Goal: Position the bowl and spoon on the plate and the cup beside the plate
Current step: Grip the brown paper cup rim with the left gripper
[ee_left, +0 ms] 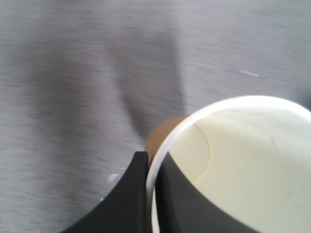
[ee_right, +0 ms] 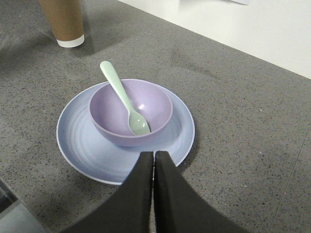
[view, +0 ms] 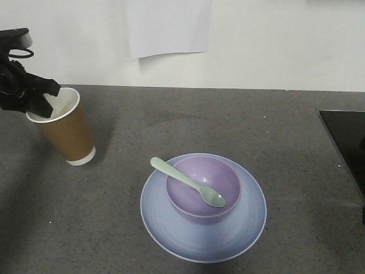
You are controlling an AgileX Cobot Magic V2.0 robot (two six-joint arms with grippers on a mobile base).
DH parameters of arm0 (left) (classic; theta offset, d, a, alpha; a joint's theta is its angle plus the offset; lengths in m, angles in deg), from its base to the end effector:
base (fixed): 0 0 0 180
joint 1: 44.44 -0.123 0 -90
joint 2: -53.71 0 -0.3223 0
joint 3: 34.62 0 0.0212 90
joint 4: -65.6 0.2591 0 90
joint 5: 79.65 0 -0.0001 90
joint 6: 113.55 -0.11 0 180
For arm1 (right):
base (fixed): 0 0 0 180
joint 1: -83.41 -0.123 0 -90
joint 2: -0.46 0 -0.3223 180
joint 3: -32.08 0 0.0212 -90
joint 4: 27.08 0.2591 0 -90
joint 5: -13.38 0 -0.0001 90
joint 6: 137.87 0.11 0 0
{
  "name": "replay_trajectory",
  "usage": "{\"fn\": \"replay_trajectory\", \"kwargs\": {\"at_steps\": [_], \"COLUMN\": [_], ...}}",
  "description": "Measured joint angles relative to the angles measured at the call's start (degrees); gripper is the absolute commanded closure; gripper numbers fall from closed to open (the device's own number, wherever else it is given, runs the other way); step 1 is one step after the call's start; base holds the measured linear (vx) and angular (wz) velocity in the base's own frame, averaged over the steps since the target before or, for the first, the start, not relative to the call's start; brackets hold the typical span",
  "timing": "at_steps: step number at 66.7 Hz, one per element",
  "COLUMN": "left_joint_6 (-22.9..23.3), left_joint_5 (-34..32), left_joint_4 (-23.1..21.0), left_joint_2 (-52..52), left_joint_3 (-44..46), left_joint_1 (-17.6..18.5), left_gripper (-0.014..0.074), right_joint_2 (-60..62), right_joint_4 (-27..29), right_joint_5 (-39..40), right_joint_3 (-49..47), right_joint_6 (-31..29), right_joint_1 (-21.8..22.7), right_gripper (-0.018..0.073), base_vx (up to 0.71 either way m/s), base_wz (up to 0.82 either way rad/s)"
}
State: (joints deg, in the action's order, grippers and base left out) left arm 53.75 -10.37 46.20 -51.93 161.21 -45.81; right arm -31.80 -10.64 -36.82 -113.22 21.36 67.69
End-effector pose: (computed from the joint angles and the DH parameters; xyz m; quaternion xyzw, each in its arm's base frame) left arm 0.3858 -0.0250 0.3585 0.0658 0.9676 -0.1426 0.1978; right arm 0.0456 0.0377 0.3688 -0.2446 0.8087 0.1186 0.5217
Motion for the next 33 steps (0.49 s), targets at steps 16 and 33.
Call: {"fn": "replay_trajectory", "kwargs": {"at_steps": [16,33], "left_joint_6": [-2.4,-2.4], "left_joint_5": [1.8,2.1], "left_joint_4": [-4.3,-2.6], "left_joint_2": [5.9,6.7], "left_joint_3": [-2.8,-9.2], "left_joint_1": [7.0,11.6], "left_gripper": [0.0604,0.0604], "right_joint_2": [0.0,0.0], "right_joint_4": [0.1,0.1], "right_joint_5": [0.0,-1.2], "right_joint_3": [0.0,0.0], "right_joint_6": [0.0,0.0], "right_joint_1": [0.0,0.0], "right_gripper": [0.0565,0.0565], "base_vx": [0.0,0.0], "base_wz": [0.0,0.0]}}
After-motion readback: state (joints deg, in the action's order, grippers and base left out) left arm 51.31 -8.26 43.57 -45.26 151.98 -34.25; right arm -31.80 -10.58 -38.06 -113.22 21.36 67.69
